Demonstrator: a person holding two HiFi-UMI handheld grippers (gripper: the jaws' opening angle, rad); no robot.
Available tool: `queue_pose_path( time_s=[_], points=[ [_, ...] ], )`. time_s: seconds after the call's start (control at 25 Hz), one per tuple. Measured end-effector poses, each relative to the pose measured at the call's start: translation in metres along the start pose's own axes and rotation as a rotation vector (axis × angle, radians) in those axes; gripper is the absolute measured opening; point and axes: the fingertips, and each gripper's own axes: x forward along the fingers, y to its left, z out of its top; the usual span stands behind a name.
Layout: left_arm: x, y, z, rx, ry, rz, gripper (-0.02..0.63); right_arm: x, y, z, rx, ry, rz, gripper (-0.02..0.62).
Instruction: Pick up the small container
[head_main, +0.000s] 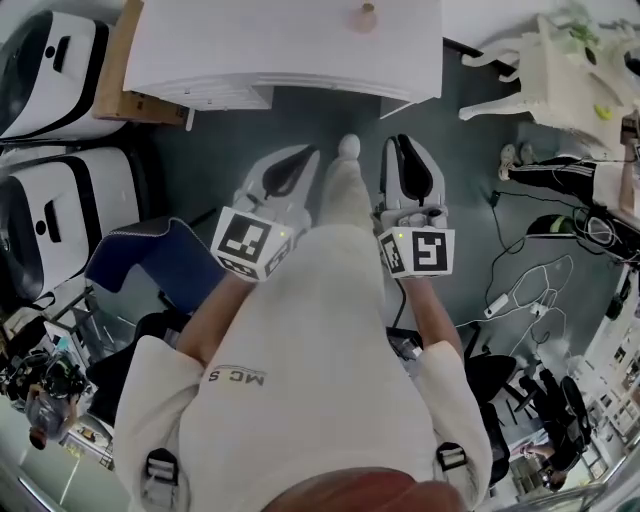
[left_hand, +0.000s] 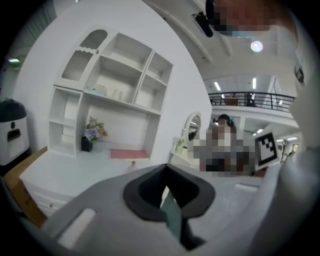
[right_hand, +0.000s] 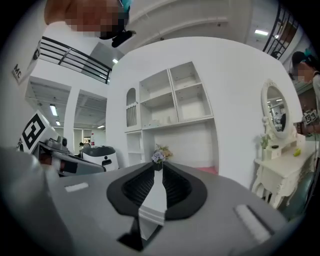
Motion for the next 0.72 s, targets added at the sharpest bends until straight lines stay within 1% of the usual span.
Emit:
queue_pose_path(
  time_s=[0.16,0.32,0.56,0.72],
  points=[
    [0.044,0.021,0.008,0.009,0.022,0.038,0.000,0.038,-0.033,-0.003,0.000,0.012,0.043,0.040],
    [0.079,0.030,0.019,0.021,0.024,0.082,0.000,0.063,-0.064,-0.001,-0.019,0.017,0.096,0.051],
    [0.105,0.039,0.045,0.027,0.028,0.138,0.000,0.092,-0.077,0.009,-0.009,0.041,0.176,0.063],
    [0.117,0.049,0.057,0.028,0.004,0.167,0.000,0.108,-0.083,0.010,-0.025,0.050,0.202,0.063]
  ],
)
